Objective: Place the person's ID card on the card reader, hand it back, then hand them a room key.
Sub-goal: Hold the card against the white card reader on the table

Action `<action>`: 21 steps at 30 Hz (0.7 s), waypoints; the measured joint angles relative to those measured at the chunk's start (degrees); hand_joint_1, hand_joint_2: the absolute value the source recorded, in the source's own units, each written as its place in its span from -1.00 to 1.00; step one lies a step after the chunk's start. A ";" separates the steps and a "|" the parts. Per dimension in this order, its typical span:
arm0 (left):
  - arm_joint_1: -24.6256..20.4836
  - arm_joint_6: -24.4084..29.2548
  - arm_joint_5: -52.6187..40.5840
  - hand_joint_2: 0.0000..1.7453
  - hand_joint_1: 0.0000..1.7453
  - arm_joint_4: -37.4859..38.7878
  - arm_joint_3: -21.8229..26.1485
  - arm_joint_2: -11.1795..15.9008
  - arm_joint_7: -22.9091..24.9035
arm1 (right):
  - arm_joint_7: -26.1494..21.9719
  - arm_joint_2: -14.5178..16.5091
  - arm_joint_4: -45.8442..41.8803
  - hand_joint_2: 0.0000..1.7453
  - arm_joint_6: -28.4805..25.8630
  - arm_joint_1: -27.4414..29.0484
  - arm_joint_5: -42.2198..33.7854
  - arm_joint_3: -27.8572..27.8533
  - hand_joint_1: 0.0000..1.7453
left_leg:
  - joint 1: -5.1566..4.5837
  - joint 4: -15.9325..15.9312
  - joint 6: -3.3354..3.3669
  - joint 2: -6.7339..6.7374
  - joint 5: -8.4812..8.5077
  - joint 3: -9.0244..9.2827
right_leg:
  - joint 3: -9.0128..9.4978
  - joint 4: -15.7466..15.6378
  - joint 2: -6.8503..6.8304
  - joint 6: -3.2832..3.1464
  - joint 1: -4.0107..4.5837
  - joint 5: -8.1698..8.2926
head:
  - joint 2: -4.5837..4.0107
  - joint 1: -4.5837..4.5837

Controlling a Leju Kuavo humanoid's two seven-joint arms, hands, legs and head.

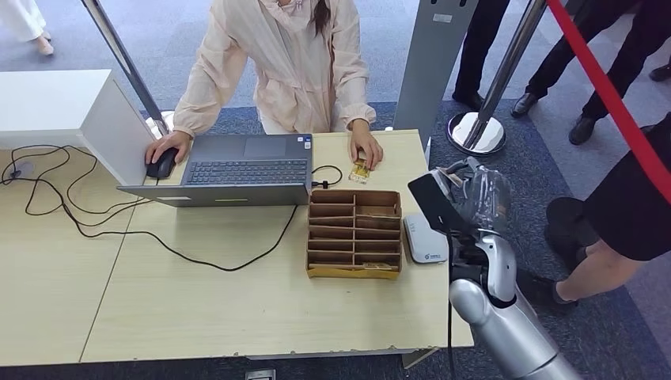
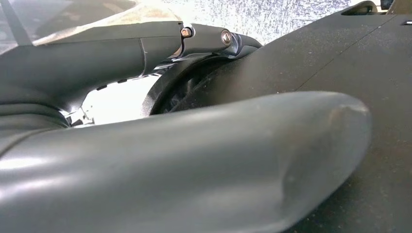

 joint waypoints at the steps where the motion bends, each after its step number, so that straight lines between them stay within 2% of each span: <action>1: 0.00 -0.01 0.01 -1.00 -1.00 0.00 0.03 -0.01 -0.01 | -0.23 0.19 1.06 1.00 0.25 -0.27 -0.37 0.08 1.00 | 0.00 0.00 0.00 0.00 0.00 0.00 | 0.00 0.00 0.00 0.00 0.00 0.00 | -0.01 -0.01; 10: -0.04 -0.16 0.00 -1.00 -1.00 0.00 0.14 -0.09 -0.29 | -1.49 2.55 9.98 1.00 2.07 -3.16 -0.22 1.58 1.00 | 0.01 0.00 0.00 0.00 0.00 0.00 | 0.00 0.01 0.00 0.00 0.00 0.00 | 0.00 0.00; 21: -0.04 -0.19 0.00 -1.00 -1.00 0.00 0.20 -0.11 -0.31 | -1.61 4.68 17.73 1.00 1.09 -5.32 1.60 3.72 1.00 | 0.00 0.00 0.00 0.01 0.00 0.00 | 0.00 0.01 0.00 0.00 0.00 0.00 | 0.01 0.00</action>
